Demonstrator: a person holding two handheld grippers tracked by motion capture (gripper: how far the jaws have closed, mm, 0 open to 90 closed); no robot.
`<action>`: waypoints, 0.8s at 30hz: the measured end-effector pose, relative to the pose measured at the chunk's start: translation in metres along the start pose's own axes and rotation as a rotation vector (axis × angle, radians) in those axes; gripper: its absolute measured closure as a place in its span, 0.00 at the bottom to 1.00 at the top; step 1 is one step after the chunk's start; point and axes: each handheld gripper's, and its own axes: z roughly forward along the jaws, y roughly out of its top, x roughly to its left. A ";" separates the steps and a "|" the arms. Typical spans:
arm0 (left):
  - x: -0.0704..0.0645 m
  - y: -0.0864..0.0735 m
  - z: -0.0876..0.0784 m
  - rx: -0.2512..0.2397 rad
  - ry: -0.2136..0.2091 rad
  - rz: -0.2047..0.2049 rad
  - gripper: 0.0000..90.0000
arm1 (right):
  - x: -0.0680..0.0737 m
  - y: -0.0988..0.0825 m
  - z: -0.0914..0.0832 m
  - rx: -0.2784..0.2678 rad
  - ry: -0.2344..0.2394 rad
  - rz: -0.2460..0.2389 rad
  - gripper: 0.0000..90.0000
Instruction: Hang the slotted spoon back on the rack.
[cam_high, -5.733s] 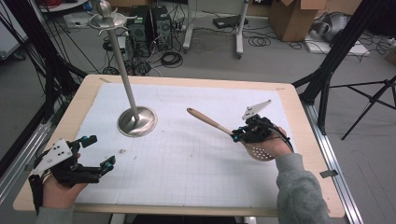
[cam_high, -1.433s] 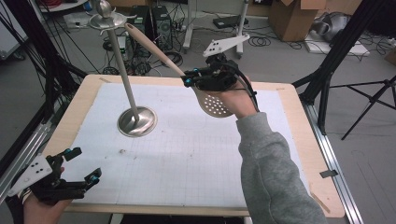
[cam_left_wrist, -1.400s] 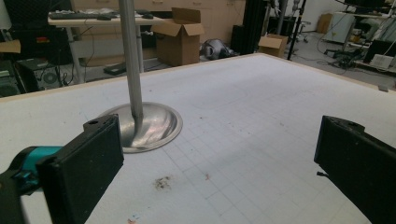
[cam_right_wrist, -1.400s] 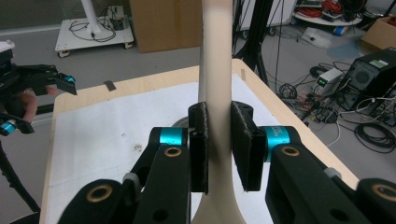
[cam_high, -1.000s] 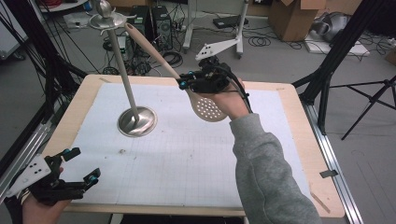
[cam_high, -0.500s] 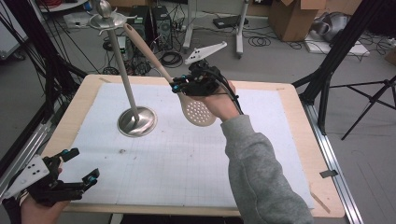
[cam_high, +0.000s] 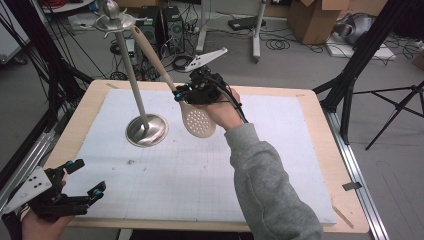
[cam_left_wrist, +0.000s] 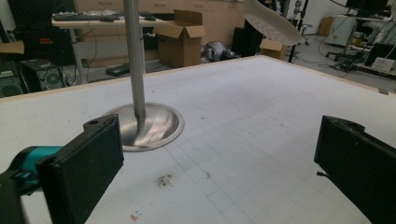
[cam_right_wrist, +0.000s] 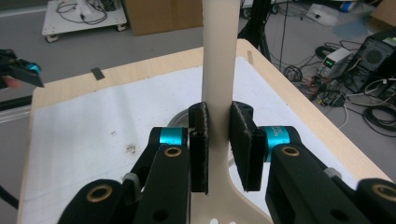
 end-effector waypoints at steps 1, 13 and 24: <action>0.000 0.000 -0.001 -0.003 0.000 -0.001 0.02 | 0.000 0.000 0.003 0.005 -0.007 0.003 0.87; 0.000 -0.001 -0.004 -0.003 0.007 -0.004 0.02 | 0.000 0.001 0.021 0.000 -0.006 0.015 0.87; 0.000 -0.001 -0.007 -0.005 0.010 -0.004 0.02 | 0.002 0.003 0.036 -0.005 0.012 0.030 0.87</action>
